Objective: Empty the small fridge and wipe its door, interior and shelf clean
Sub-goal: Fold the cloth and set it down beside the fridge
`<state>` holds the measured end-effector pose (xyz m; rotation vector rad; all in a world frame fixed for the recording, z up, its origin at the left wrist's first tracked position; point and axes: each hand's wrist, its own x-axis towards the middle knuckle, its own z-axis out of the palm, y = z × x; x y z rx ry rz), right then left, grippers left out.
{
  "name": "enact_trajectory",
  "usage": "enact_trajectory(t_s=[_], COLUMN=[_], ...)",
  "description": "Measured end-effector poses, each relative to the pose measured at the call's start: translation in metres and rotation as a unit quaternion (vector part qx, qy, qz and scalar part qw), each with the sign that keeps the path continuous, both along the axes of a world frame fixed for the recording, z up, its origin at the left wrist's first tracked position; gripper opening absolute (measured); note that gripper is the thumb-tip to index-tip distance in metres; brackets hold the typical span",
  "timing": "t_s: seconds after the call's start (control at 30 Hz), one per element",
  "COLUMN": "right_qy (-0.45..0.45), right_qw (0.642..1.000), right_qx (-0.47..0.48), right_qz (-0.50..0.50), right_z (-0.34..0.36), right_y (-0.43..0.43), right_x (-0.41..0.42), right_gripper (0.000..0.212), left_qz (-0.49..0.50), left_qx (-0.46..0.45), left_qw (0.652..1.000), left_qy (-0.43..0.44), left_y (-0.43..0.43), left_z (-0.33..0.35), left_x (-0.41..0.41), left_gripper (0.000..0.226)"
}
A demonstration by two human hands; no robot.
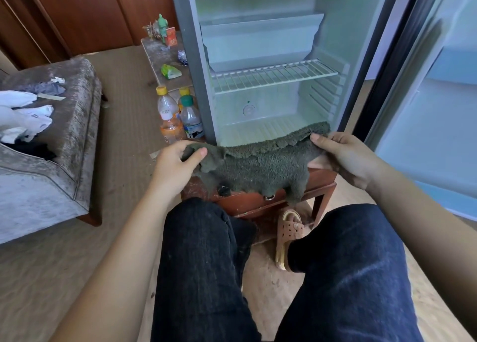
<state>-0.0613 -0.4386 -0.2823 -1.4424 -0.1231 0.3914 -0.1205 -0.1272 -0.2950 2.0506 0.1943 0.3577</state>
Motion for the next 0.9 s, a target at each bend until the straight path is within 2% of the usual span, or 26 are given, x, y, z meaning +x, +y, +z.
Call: enact_trajectory(t_s=[0.07,0.13,0.23,0.33,0.37,0.4,0.43,0.5,0.53,0.57,0.67,0.77,0.83,0.9], right_qy=[0.027,0.055,0.044,0.025,0.023,0.004,-0.045,-0.161,-0.194,-0.212,-0.269,-0.3,-0.301,-0.301], right_qw=[0.997,0.992,0.997,0.998,0.996,0.989,0.966,0.86,0.828,0.832,0.884,0.886,0.888,0.899], right_qx=[-0.059,-0.105,-0.071,-0.059,-0.083,-0.144,-0.255,-0.482,-0.524,-0.511,-0.381,-0.34,-0.327,-0.297], right_qz=[-0.036,-0.033,-0.003,-0.004,-0.01,-0.021,-0.029,-0.039,-0.043,-0.036,0.033,0.092,0.118,0.113], right_z=[-0.007,-0.012,-0.008,-0.006,-0.008,-0.012,-0.015,-0.019,-0.019,-0.018,-0.01,0.0,-0.002,-0.003], right_y=[0.008,0.011,0.011,0.011,0.012,0.011,0.011,0.01,0.013,0.018,0.045,0.071,0.079,0.078], right_x=[0.003,0.005,0.006,0.006,0.004,0.005,0.006,0.009,0.008,0.007,-0.004,-0.013,-0.013,-0.011], right_gripper=[0.019,0.026,0.017,0.02,0.019,0.017,0.015,0.018,0.022,0.027,0.054,0.065,0.046,0.011], left_qz=[0.067,0.11,0.127,0.101,0.075,0.047,0.023,-0.019,-0.042,-0.075,-0.164,-0.206,-0.219,-0.229], left_qx=[-0.025,-0.118,-0.193,-0.245,-0.248,-0.226,-0.183,-0.096,-0.067,-0.046,0.047,0.118,0.106,0.087], left_qw=[0.997,0.984,0.966,0.955,0.956,0.963,0.974,0.993,0.996,0.996,0.985,0.971,0.97,0.969], left_qy=[0.021,0.069,0.118,0.132,0.138,0.14,0.129,0.069,0.042,0.022,0.0,-0.008,-0.023,-0.019], left_y=[-0.007,-0.011,-0.012,-0.01,-0.01,-0.009,-0.009,-0.011,-0.015,-0.019,-0.034,-0.047,-0.054,-0.053], left_z=[-0.002,-0.009,-0.017,-0.012,-0.011,-0.01,-0.009,-0.005,-0.001,0.004,0.019,0.029,0.037,0.043], left_x=[0.002,0.004,0.003,-0.003,-0.005,-0.006,-0.007,-0.006,-0.005,-0.003,0.011,0.021,0.023,0.024], left_gripper=[0.025,0.027,0.024,0.021,0.017,0.016,0.017,0.015,0.014,0.014,0.017,0.018,0.017,0.014])
